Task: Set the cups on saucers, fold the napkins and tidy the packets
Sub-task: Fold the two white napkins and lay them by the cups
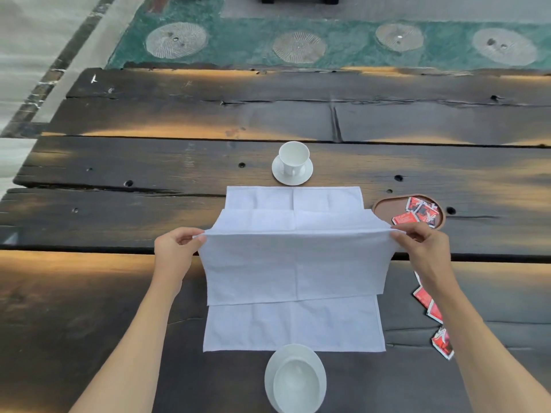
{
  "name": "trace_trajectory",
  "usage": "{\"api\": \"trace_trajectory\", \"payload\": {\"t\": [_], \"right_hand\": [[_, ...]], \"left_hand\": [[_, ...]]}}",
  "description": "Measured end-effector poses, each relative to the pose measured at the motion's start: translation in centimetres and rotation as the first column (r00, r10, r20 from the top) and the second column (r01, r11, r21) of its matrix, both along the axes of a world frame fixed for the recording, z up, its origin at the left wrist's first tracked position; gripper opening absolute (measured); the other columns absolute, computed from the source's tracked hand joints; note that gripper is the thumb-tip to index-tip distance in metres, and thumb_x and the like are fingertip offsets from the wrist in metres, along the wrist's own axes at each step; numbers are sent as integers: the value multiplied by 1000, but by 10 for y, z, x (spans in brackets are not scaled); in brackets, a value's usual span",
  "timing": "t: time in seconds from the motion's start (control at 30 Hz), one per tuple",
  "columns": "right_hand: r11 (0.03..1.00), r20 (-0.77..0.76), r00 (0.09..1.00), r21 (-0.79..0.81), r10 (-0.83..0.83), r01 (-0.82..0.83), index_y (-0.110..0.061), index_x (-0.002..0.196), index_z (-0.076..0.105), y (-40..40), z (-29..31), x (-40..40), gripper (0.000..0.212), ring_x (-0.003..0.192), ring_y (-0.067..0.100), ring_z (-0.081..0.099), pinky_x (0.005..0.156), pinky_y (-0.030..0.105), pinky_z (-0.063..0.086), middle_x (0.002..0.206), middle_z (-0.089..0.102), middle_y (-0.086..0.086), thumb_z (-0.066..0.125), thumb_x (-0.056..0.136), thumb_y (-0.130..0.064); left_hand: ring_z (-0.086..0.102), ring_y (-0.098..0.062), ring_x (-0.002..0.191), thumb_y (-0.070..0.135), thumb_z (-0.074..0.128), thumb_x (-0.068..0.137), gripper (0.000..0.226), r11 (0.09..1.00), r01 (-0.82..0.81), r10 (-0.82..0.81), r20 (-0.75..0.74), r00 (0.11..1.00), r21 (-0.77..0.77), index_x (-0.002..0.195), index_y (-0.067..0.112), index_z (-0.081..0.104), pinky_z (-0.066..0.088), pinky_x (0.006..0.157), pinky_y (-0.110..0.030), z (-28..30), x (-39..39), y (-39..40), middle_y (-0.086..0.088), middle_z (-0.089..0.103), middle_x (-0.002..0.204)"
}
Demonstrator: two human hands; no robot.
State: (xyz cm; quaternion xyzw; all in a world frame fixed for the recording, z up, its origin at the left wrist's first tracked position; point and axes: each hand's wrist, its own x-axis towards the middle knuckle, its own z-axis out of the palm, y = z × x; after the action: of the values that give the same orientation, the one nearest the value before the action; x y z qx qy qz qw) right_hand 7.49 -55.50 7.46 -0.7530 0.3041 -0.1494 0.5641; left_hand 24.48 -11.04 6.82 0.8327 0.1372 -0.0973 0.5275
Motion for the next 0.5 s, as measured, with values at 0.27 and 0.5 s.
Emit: {"api": "trace_trajectory", "payload": {"t": [0.27,0.5], "right_hand": [[997,84,994,30,66,-68,-14,81,74,3,60,-6,16,85,1,68,75,17,51,107,78,-4,66,93,-7],[997,249,967,41,59,-72,-21,80,64,3,121,-7,15,56,4,54,50,15,44,65,63,-13,65,90,-32]], "left_hand": [[67,-5,95,13,68,95,14,995,72,-67,86,994,-62,87,23,73,44,72,-24,53,-5,5,14,78,93],[71,-8,85,22,67,95,15,986,114,-82,245,966,-121,91,35,73,53,74,-34,110,-10,11,15,79,88]]}}
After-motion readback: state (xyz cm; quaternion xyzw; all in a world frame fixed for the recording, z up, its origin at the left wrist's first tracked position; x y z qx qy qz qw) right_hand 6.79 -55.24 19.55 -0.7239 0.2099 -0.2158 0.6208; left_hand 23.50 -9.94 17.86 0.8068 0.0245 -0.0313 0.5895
